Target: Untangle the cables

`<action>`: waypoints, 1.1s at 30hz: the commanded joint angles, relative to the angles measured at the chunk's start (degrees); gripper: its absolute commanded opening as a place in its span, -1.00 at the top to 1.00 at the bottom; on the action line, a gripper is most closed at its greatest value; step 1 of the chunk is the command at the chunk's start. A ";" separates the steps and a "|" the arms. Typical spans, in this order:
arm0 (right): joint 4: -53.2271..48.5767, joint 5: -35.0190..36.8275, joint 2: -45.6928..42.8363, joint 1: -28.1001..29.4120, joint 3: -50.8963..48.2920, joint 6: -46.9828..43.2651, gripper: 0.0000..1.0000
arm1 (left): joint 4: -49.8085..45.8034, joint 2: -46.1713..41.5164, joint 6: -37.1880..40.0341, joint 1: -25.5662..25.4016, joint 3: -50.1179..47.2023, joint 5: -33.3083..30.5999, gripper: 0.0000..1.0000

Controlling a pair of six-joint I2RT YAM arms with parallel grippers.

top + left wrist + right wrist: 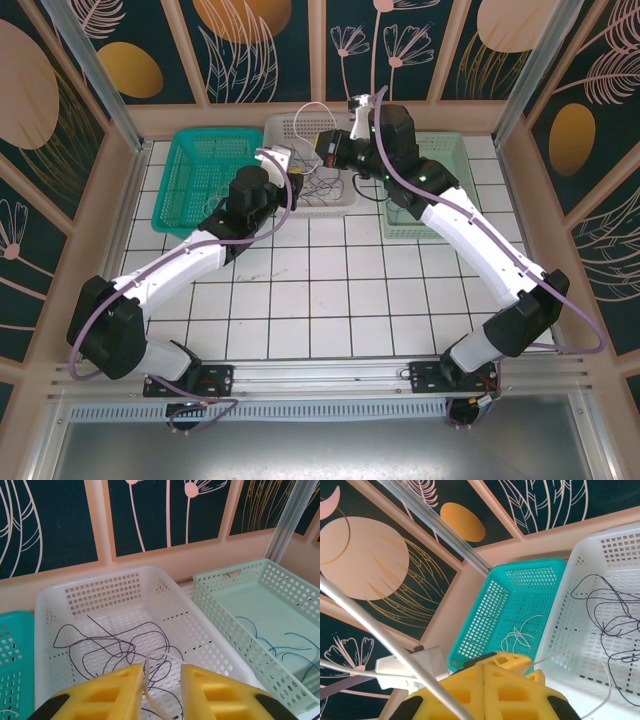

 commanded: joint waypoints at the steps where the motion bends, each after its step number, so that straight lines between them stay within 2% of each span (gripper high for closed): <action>1: 1.96 -1.48 -3.31 0.28 -0.43 1.32 1.00 | 3.52 0.59 -0.92 -0.34 -0.84 0.52 0.51; 11: 5.50 -4.85 -7.14 -1.63 -5.18 4.60 1.00 | 5.23 0.99 -0.66 -0.31 -2.37 0.15 0.59; 16: 8.03 -5.94 -9.83 -4.09 -9.66 7.22 1.00 | 5.40 1.22 -0.40 -0.32 -2.86 0.05 0.80; 22: 8.36 -5.97 -12.76 -5.84 -12.76 8.43 1.00 | 5.02 0.96 -0.31 -0.37 -5.74 0.08 0.91; 26: 7.85 -5.94 -14.12 -9.26 -13.80 8.59 1.00 | 4.62 0.68 -0.48 -0.31 -7.20 0.48 0.99; 33: 8.02 -6.22 -15.37 -11.35 -15.56 9.16 1.00 | 3.20 0.43 -1.51 -0.37 -8.92 2.01 0.99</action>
